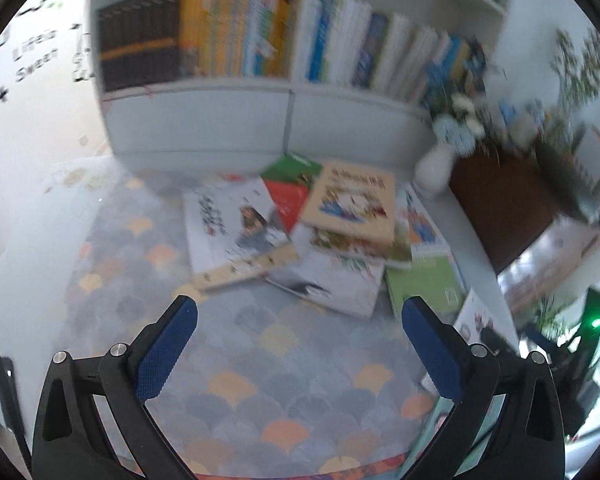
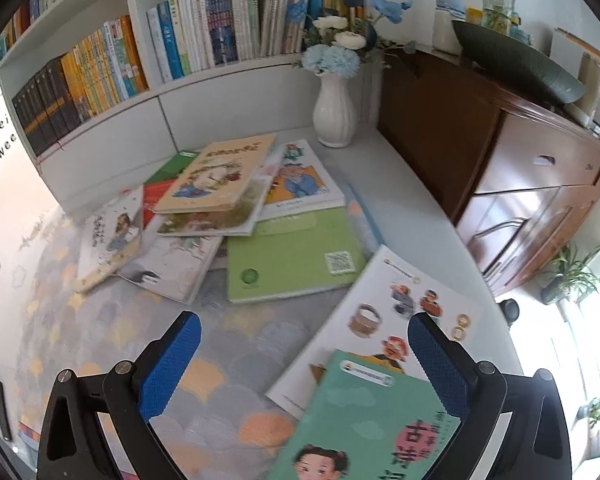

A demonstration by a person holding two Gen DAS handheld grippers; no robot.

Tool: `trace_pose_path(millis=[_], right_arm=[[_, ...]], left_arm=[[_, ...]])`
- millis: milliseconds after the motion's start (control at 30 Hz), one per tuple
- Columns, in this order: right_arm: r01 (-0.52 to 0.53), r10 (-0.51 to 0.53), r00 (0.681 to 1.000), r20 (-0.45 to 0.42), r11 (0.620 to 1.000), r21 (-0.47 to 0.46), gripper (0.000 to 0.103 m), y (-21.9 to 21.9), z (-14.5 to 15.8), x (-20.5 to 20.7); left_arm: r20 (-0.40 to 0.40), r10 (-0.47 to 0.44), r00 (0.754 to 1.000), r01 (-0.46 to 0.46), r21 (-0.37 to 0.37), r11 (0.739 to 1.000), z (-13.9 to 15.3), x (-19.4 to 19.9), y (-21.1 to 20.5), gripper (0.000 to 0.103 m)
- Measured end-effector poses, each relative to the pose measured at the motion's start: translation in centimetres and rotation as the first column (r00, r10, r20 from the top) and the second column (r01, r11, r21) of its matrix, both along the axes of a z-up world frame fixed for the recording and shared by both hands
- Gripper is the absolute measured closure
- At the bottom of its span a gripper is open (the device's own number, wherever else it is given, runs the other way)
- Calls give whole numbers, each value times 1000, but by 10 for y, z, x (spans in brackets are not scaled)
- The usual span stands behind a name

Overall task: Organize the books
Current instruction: 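Move both tools toward the scattered books on the rug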

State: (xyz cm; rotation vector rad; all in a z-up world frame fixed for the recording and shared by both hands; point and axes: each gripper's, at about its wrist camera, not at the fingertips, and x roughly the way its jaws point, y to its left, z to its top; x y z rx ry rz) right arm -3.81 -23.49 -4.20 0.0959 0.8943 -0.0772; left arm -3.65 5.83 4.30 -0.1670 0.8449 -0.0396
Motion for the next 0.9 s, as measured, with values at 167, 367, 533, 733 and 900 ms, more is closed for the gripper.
trace_pose_path(millis=[167, 367, 533, 733, 900], right_arm=[[-46, 46, 999, 12, 999, 17, 0, 25, 6, 12], [-98, 98, 994, 42, 995, 1, 0, 48, 19, 20], [-97, 96, 994, 55, 995, 19, 0, 48, 29, 24], [-9, 5, 990, 138, 1000, 27, 0, 34, 59, 23], [27, -24, 990, 140, 999, -19, 0, 39, 68, 33]], left_arm=[[164, 118, 979, -127, 47, 991, 53, -20, 31, 1], [249, 151, 957, -190, 140, 972, 95, -18, 31, 1], [302, 122, 946, -182, 180, 967, 106, -19, 17, 1], [190, -10, 982, -37, 238, 970, 86, 25, 2, 0], [44, 104, 994, -105, 41, 994, 20, 58, 64, 1]])
